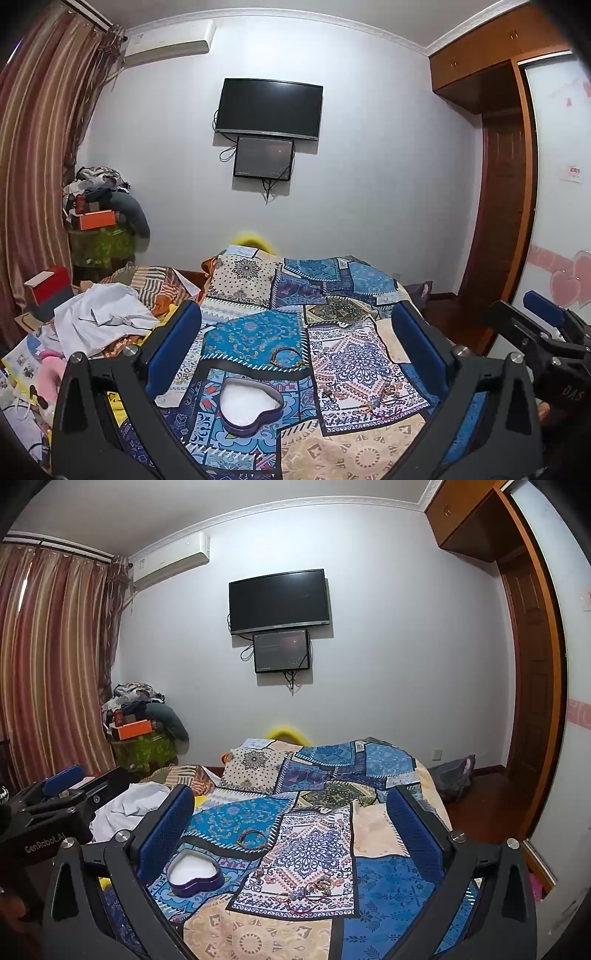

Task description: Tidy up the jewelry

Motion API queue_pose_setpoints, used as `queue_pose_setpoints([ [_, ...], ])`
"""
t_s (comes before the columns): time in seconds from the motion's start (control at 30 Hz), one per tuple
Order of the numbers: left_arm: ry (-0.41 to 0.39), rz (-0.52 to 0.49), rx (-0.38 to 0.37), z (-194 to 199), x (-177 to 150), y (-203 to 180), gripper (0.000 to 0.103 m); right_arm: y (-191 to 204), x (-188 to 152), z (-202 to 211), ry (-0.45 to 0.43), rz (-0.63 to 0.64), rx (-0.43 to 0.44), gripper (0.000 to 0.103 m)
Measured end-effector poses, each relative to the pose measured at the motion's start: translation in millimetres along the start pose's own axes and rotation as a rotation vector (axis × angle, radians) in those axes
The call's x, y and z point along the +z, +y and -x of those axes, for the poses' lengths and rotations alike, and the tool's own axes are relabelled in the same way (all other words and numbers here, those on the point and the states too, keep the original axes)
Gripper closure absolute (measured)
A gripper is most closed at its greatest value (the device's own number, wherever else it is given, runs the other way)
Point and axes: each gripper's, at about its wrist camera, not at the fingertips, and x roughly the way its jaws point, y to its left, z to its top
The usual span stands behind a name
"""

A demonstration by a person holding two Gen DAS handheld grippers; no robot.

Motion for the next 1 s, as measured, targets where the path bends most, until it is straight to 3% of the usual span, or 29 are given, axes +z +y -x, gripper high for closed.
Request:
queue_pose_setpoints([
  [1.0, 0.0, -0.001, 0.017, -1.7, -2.7, 0.6, 0.0, 6.9, 2.5, -0.4, 0.003, -0.006, 0.0, 0.0],
])
